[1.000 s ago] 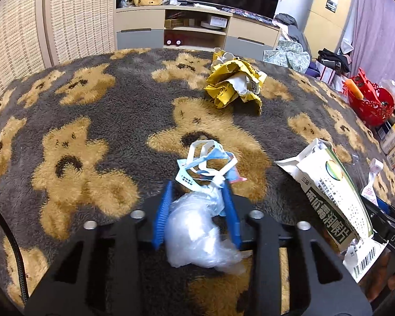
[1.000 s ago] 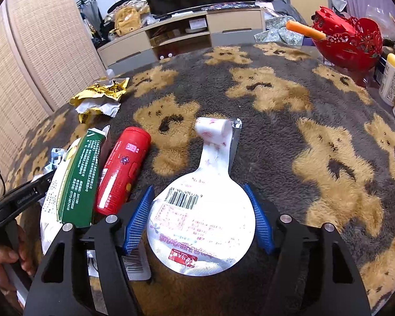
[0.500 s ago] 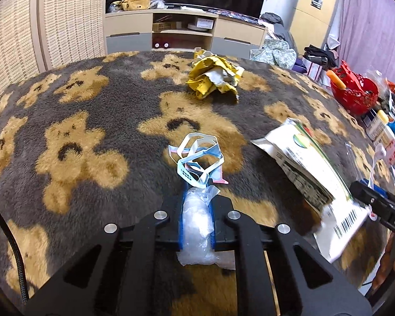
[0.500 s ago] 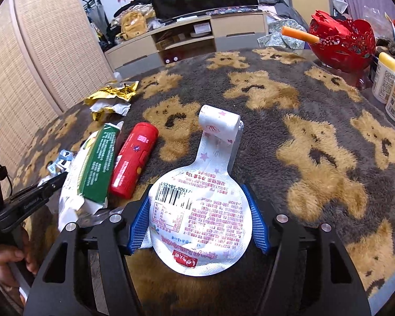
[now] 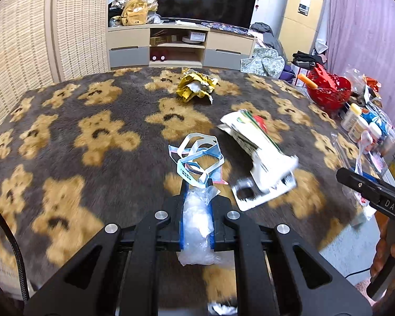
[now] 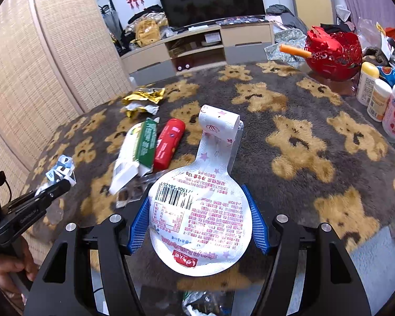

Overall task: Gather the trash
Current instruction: 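Carry the clear wrapper and white lid over the bin with both tools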

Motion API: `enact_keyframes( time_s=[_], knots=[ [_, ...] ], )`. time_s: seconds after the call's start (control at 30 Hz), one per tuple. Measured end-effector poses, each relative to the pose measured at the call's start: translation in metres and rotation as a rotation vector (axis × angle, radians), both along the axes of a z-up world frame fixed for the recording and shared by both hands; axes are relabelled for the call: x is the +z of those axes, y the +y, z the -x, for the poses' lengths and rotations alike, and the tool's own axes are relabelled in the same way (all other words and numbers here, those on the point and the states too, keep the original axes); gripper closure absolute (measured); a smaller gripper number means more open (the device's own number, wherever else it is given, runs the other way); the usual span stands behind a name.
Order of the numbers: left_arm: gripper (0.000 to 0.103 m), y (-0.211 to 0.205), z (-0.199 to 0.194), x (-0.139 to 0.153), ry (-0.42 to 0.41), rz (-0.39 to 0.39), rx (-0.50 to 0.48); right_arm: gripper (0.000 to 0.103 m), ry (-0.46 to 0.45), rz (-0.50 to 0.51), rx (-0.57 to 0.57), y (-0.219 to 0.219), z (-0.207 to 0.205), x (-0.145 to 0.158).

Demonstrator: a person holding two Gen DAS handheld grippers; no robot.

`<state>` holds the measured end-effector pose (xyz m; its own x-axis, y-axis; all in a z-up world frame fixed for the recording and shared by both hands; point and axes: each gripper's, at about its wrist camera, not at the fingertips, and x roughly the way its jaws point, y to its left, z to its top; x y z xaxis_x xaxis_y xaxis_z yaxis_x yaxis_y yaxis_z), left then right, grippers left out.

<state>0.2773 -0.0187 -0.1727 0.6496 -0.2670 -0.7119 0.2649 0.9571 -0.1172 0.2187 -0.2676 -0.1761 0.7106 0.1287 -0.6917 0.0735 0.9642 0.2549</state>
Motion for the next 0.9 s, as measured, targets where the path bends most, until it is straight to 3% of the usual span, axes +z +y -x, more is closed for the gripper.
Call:
enact_keyframes(
  time_s=[0.37,0.6,0.9],
  knots=[
    [0.092,0.002,0.102,0.011,-0.006,0.046,-0.019,0.036,0.004,0.019,0.070,0.018,0.080,0.009],
    [0.092,-0.007,0.155,-0.017,0.052,0.060,-0.057,0.036,0.050,0.034,0.121,0.029,0.121,-0.012],
    [0.092,-0.013,0.185,-0.063,0.150,0.077,-0.070,0.036,0.122,0.023,0.148,0.036,0.146,-0.052]
  ],
)
